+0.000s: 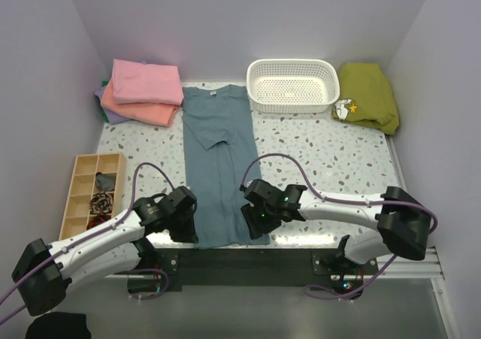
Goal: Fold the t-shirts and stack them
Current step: Grab the bottom of the folded rectangular tshirt with both arms
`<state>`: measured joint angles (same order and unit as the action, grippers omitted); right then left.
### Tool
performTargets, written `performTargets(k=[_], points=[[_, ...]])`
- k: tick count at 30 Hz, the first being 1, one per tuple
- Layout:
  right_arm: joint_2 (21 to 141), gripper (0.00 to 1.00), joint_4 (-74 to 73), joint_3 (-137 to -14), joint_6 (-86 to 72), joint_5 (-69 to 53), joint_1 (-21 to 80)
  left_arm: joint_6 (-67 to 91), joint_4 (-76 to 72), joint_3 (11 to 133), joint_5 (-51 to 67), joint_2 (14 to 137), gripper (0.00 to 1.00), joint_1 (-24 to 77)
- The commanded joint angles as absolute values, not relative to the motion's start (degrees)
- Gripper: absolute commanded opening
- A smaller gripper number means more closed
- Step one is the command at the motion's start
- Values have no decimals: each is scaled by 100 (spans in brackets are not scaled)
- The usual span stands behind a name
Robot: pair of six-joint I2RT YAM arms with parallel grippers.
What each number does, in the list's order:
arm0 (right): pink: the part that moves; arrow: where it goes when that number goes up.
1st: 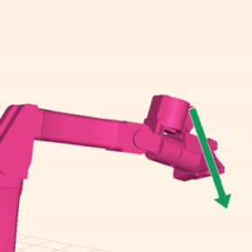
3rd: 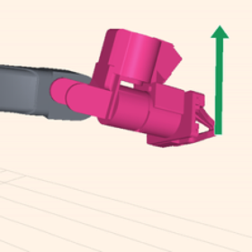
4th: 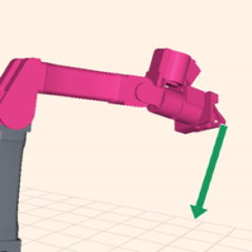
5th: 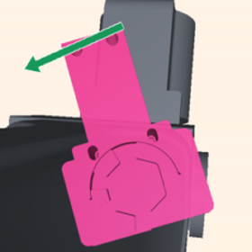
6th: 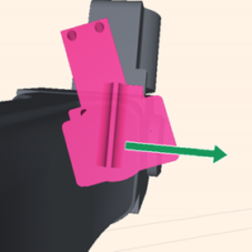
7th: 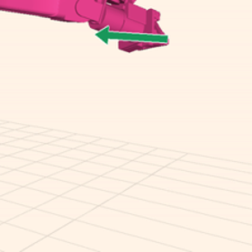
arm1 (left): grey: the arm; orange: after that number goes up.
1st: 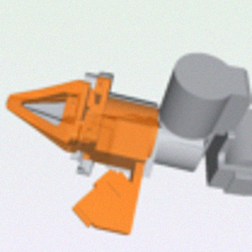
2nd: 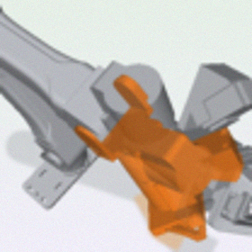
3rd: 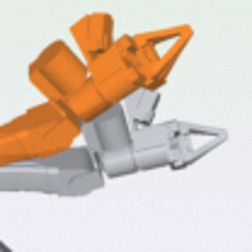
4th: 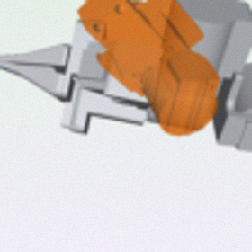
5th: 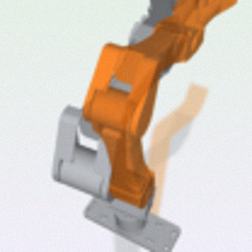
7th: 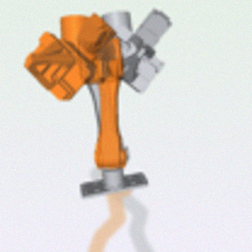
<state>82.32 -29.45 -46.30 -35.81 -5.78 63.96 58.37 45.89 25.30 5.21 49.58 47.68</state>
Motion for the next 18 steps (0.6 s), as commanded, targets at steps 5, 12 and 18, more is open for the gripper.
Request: performTargets(k=[5, 12, 18], points=[[7709, 56, -3718, -4458, -3814, 616, 6118, 5924, 4509, 2443, 589, 4834, 9, 4790], [6725, 60, -2436, -3235, -4113, -1010, 4827, 6029, 4456, 2347, 580, 4711, 11, 4790], [6917, 59, -1575, -2840, -4570, -1949, 4808, 6073, 4386, 2268, 633, 4676, 11, 4790]])
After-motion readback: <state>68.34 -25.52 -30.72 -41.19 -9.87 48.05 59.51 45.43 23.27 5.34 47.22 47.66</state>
